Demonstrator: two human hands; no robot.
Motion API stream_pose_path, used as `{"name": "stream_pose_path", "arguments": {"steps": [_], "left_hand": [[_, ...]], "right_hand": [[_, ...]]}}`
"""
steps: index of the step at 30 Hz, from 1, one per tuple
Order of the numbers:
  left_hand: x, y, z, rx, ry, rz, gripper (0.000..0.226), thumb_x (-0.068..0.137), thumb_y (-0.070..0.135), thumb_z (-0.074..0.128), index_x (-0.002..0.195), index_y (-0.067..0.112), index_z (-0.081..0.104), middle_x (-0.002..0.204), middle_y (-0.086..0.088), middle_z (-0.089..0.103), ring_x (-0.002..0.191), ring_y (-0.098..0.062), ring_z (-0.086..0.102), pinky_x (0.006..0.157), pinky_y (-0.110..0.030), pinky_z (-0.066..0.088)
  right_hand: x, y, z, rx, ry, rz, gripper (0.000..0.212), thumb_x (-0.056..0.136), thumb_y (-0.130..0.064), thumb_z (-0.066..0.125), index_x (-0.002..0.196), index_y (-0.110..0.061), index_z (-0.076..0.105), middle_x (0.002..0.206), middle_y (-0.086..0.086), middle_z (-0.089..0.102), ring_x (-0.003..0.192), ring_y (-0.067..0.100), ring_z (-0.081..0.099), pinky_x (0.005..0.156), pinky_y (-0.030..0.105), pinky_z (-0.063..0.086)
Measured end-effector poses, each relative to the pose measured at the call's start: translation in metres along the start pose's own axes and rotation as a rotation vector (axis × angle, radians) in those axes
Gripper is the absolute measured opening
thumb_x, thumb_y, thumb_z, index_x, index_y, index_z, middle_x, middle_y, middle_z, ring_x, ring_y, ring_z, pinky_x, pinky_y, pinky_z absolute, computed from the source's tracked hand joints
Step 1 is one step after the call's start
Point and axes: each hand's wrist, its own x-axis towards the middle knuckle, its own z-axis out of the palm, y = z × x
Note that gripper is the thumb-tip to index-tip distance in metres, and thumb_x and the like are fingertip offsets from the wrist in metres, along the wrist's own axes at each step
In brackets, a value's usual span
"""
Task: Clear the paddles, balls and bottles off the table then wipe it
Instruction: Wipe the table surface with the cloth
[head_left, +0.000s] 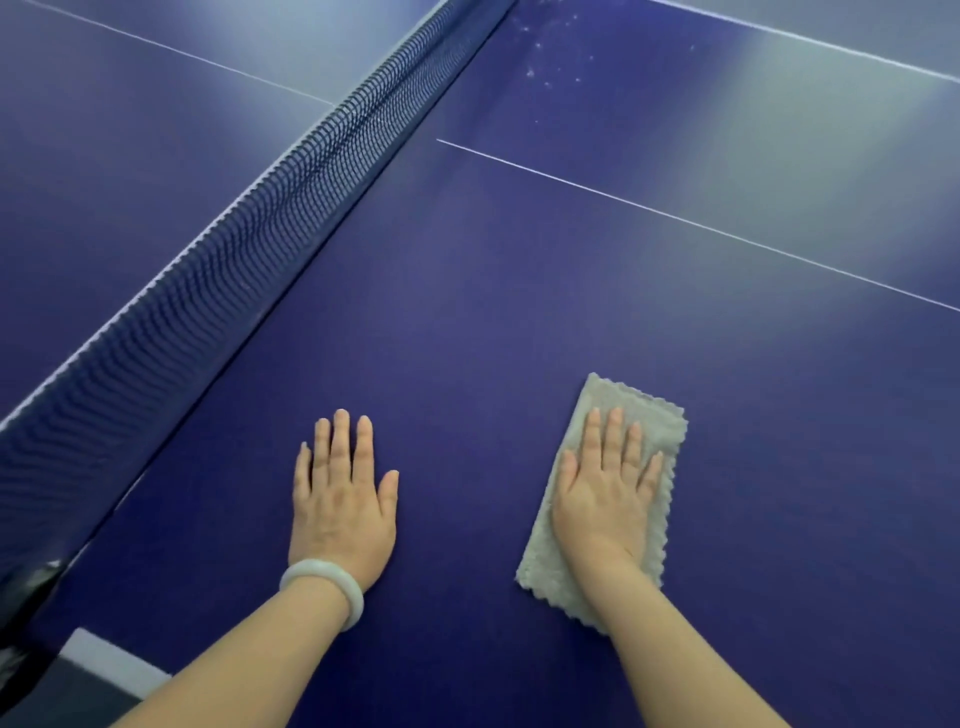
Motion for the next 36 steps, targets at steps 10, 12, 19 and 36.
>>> {"name": "stream_pose_path", "arguments": {"steps": [10, 12, 19, 36], "left_hand": [[0.005, -0.004, 0.005, 0.013, 0.018, 0.022, 0.066, 0.098, 0.045, 0.020, 0.151, 0.008, 0.033, 0.158, -0.013, 0.029, 0.148, -0.029, 0.025, 0.116, -0.047, 0.020], [0.005, -0.004, 0.004, 0.013, 0.009, 0.023, 0.066, 0.098, 0.044, 0.021, 0.150, 0.007, 0.035, 0.158, -0.013, 0.031, 0.147, -0.029, 0.027, 0.115, -0.047, 0.021], [0.005, -0.004, 0.004, 0.013, 0.013, 0.013, 0.067, 0.098, 0.046, 0.011, 0.155, 0.011, 0.020, 0.162, -0.011, 0.017, 0.151, -0.028, 0.012, 0.121, -0.047, 0.016], [0.002, -0.005, 0.003, -0.025, 0.014, 0.010, 0.070, 0.096, 0.048, 0.005, 0.157, 0.014, 0.008, 0.165, -0.009, 0.004, 0.152, -0.025, -0.001, 0.124, -0.045, 0.006]], "right_hand": [[0.132, -0.098, -0.024, 0.064, -0.135, -0.509, 0.050, 0.107, -0.035, 0.020, 0.156, -0.042, 0.012, 0.165, -0.014, 0.002, 0.152, 0.014, -0.010, 0.122, 0.044, -0.012], [0.116, -0.106, -0.022, 0.039, -0.164, -0.752, 0.048, 0.107, -0.038, 0.023, 0.155, -0.045, 0.015, 0.164, -0.018, 0.003, 0.152, 0.010, -0.010, 0.122, 0.041, -0.013], [0.073, 0.035, -0.020, -0.075, 0.001, -0.746, 0.051, 0.105, -0.039, 0.018, 0.156, -0.040, 0.012, 0.164, -0.009, 0.013, 0.153, 0.018, 0.011, 0.123, 0.043, 0.005], [-0.054, 0.033, -0.003, -0.096, -0.039, -0.487, 0.057, 0.103, -0.043, 0.014, 0.158, -0.032, 0.007, 0.166, -0.009, 0.000, 0.153, 0.016, -0.003, 0.122, 0.047, 0.004]]}}
